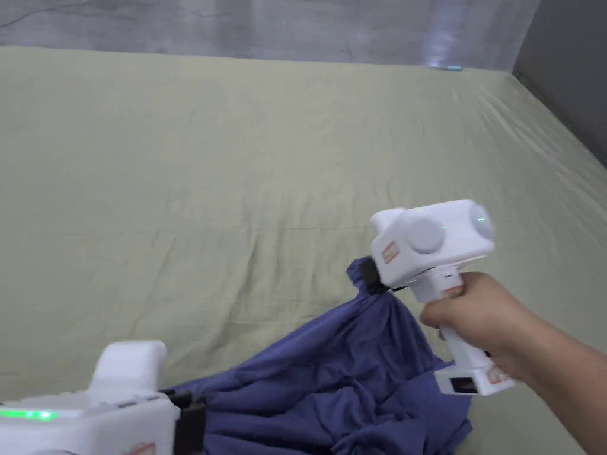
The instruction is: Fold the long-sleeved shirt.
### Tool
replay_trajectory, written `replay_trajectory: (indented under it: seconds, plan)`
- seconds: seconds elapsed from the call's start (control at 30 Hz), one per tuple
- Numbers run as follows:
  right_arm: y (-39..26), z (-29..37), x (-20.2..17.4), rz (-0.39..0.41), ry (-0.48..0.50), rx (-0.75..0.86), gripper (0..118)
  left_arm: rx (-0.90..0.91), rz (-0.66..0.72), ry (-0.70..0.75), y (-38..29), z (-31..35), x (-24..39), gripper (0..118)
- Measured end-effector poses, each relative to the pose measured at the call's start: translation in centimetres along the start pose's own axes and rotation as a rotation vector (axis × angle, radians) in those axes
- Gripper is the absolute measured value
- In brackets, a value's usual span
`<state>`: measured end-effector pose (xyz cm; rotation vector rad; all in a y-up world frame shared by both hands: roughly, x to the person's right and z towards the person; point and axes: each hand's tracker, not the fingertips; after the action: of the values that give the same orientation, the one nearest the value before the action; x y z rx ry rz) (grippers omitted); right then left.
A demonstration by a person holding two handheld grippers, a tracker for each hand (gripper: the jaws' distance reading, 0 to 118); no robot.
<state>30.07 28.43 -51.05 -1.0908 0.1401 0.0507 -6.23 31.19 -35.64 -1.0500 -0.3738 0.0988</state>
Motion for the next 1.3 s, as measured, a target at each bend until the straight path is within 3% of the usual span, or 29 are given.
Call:
replay_trajectory:
  seconds: [0.2,0.33,0.43,0.57,0.73,0.87,1.0,1.3]
  plan:
    - [1.7,16.9,1.5,0.004,-0.025,0.307,13,0.233,-0.037,0.015,8.6,9.7,-2.1,3]
    - [4.0,27.0,0.7,0.020,-0.025,0.465,13,0.398,-0.183,0.068,15.8,16.4,-0.1,3]
    - [6.8,33.8,-1.1,0.094,-0.116,0.582,13,0.484,-0.225,0.076,21.5,20.7,1.5,3]
    - [11.8,40.6,-2.1,0.107,-0.214,0.685,13,0.571,-0.235,0.062,28.4,24.9,3.0,3]
    - [19.2,45.4,-1.7,0.075,-0.295,0.713,13,0.637,-0.238,0.090,36.1,28.8,5.5,3]
    - [25.2,47.7,-0.4,0.028,-0.358,0.710,13,0.701,-0.293,0.192,42.3,31.2,8.1,3]
    - [29.0,49.8,0.8,-0.045,-0.354,0.766,13,0.724,-0.311,0.238,47.3,32.8,10.1,3]
    - [32.9,51.3,1.7,-0.116,-0.323,0.848,13,0.781,-0.309,0.325,52.6,34.8,11.9,3]
